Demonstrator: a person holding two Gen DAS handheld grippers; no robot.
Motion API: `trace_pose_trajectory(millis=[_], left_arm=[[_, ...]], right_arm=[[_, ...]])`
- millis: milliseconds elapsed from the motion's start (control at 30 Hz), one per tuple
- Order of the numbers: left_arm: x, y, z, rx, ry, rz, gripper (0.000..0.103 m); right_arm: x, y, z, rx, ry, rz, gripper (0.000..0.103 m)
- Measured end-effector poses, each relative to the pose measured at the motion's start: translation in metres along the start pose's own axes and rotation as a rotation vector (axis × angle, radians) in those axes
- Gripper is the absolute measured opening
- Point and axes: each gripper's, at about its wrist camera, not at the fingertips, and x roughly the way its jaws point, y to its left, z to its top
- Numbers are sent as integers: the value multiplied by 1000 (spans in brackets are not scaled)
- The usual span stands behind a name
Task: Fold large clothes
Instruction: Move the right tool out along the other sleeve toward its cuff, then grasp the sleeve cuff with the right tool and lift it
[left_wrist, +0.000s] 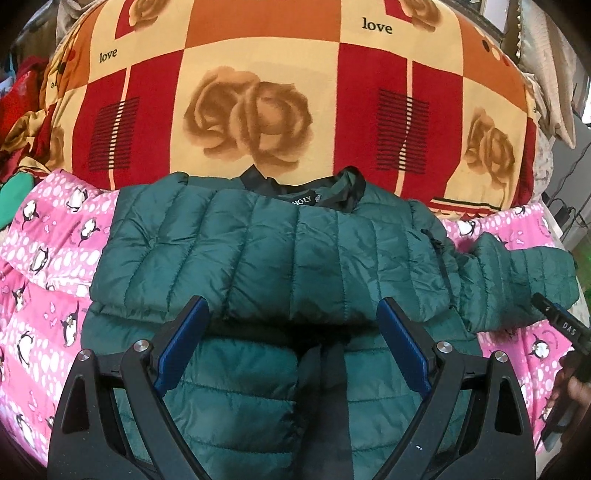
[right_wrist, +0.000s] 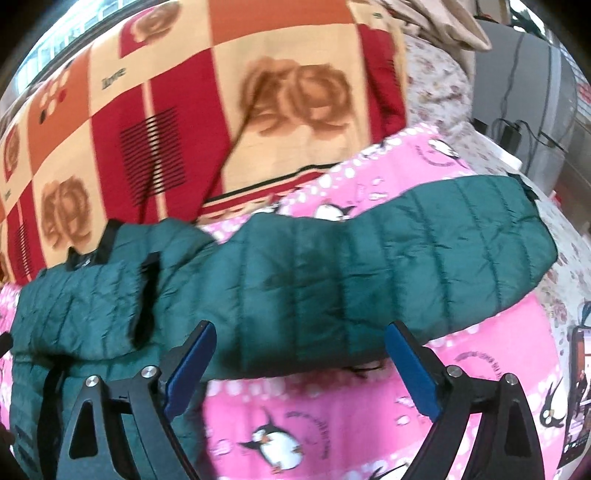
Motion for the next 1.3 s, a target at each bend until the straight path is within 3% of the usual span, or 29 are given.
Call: trace_pose_trajectory(millis=[467, 767, 1033, 1233, 1300], left_arm=[[16, 8, -2, -18, 29, 8, 92], [25, 11, -5, -26, 46, 3, 92], [30, 16, -5, -20, 58, 16, 92], [31, 23, -5, -32, 59, 23, 92], [31, 25, -5, -32, 58, 24, 92]], right_arm=[[10, -76, 17, 106, -20, -119, 96], [3, -143, 25, 280, -47, -223, 96], [27, -169, 37, 302, -47, -259, 94], [45, -177, 47, 296, -52, -204, 53], [43, -176, 48, 284, -72, -169, 45]])
